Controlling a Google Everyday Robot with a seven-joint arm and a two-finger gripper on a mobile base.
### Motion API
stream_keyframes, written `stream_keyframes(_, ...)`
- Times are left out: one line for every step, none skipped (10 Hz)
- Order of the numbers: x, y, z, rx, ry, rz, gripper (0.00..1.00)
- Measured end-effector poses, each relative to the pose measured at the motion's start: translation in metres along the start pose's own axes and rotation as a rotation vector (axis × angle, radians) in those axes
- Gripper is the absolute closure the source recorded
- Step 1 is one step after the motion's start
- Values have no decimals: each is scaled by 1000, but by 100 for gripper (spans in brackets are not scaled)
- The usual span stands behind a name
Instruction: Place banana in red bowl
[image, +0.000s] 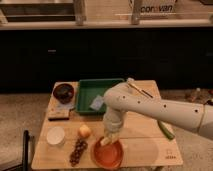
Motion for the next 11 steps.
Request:
stream_keyframes(-5, 3, 0, -9, -10, 8, 100)
stream_keyframes(-7, 5, 1, -17, -17, 16, 100)
stream_keyframes(-11, 8, 3, -32, -28, 30, 100)
stream_keyframes(-13, 9, 4, -41, -36, 38, 100)
stream_keyframes(-14, 11, 5, -52, -44, 48, 100)
stream_keyframes(-16, 12, 8, -68, -52, 60, 100)
stream_keyframes(-17, 14, 10, -80, -59, 67, 100)
stream_keyframes(-18, 14, 11, -89, -65, 71, 100)
stream_keyframes(-18, 16, 13, -99, -73, 77, 100)
stream_keyframes(-19, 18, 16, -113, -82, 82, 100)
stream_keyframes(-21, 19, 19, -128, -90, 83, 100)
